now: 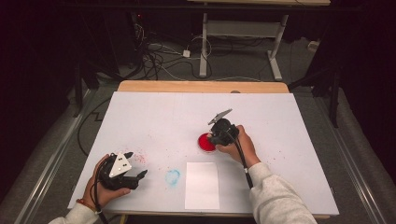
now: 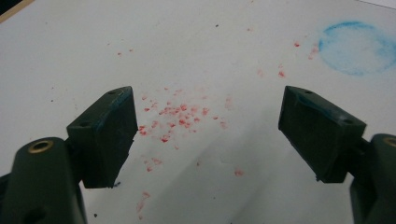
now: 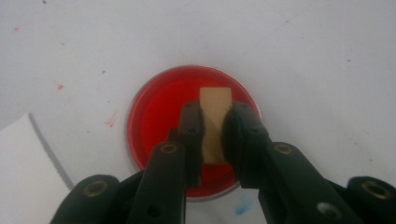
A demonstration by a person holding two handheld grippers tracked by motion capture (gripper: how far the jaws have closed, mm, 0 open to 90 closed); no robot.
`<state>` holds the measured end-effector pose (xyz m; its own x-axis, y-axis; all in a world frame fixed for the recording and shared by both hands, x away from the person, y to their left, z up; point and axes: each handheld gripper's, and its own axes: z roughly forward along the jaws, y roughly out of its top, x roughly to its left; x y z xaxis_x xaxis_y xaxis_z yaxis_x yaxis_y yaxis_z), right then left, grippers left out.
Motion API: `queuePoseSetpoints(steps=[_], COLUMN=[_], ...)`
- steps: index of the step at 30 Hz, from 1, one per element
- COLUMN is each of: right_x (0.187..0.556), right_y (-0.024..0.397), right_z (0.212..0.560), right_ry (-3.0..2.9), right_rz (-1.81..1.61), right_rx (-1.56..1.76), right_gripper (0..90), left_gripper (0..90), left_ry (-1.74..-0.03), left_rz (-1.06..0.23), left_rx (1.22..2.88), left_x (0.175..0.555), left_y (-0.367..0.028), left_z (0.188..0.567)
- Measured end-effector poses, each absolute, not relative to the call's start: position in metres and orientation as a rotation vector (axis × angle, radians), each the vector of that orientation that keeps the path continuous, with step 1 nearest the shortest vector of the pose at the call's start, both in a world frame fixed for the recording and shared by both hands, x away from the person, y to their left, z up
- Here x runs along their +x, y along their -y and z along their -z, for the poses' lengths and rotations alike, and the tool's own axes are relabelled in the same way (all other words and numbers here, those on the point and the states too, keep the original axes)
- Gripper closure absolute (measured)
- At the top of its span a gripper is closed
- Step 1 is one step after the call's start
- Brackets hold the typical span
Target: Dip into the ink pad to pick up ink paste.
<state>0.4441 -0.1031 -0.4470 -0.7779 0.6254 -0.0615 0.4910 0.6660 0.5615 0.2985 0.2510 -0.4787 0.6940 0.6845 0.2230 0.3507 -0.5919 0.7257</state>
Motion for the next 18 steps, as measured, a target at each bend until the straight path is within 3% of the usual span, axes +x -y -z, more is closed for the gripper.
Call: queuePoseSetpoints(steps=[18], right_x=[0.419], right_y=[0.102], right_z=[0.387], right_ry=[-2.557], right_rz=[-0.879], right_rx=[0.778], right_gripper=[76.5], left_gripper=[18.9], left_ry=[-0.791], left_rz=[-0.647], left_rx=[2.229], left_x=[0.299], left_y=[-0.251], left_z=[0.478])
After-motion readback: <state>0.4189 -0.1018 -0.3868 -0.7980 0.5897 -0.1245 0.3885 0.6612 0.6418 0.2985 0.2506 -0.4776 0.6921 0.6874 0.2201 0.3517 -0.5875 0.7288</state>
